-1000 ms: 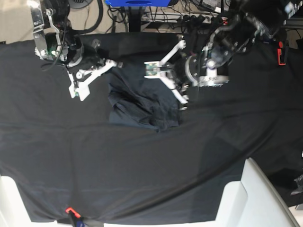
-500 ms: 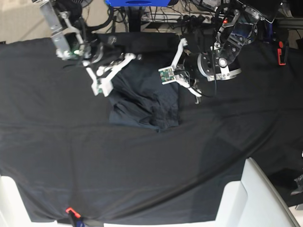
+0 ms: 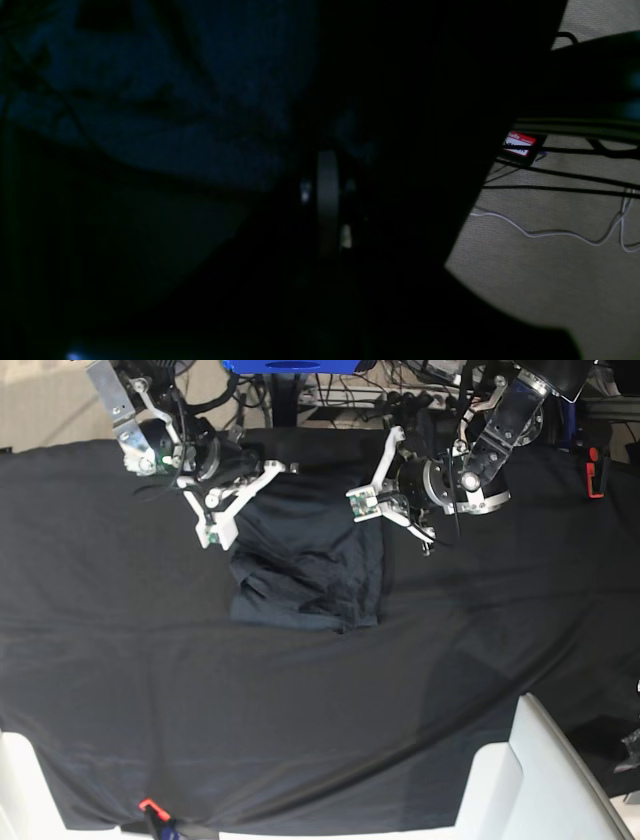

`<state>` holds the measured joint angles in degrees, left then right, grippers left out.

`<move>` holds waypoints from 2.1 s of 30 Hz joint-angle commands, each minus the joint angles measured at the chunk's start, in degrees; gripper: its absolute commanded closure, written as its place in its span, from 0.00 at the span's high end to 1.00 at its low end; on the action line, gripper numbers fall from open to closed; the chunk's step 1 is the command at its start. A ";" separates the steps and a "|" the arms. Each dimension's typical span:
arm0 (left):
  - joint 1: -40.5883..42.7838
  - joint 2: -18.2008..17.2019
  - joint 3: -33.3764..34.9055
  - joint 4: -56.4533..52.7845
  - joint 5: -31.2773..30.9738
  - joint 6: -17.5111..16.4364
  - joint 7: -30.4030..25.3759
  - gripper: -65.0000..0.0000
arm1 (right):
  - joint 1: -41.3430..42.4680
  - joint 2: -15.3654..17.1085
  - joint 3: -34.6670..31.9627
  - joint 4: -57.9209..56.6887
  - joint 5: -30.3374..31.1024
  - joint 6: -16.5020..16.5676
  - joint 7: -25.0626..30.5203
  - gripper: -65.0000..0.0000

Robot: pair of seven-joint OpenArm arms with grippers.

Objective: Fold the T-shirt properly
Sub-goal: 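Lower both grippers onto the bundle's collar edge and press it flat, then raise the left gripper away and press the bundle's side with the right gripper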

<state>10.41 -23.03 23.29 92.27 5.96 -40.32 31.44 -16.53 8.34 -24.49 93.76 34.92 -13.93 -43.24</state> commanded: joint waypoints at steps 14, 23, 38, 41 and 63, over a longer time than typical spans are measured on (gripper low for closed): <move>0.97 0.13 -9.53 5.80 -0.55 0.32 -0.54 0.00 | 2.42 1.46 11.88 10.90 1.00 -1.06 0.39 0.04; 13.28 2.67 -37.05 0.43 -0.55 0.32 -0.63 0.00 | 14.82 1.55 14.34 4.05 8.82 8.79 -9.02 0.46; 20.05 7.51 -50.85 -1.41 -0.46 0.32 -0.63 0.00 | 19.04 1.55 13.99 -9.05 10.05 12.40 -8.93 0.37; 20.05 7.51 -50.94 -1.41 -0.46 0.32 -0.63 0.00 | 20.01 1.55 13.99 -11.07 10.05 12.40 -8.84 0.37; 19.52 7.25 -50.94 -1.50 -0.46 0.32 -0.63 0.00 | 23.88 -1.61 13.90 -16.96 9.87 12.40 -8.84 0.36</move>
<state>29.71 -14.83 -27.20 90.02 5.78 -40.32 31.27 6.11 6.61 -10.74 75.99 44.14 -1.89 -52.56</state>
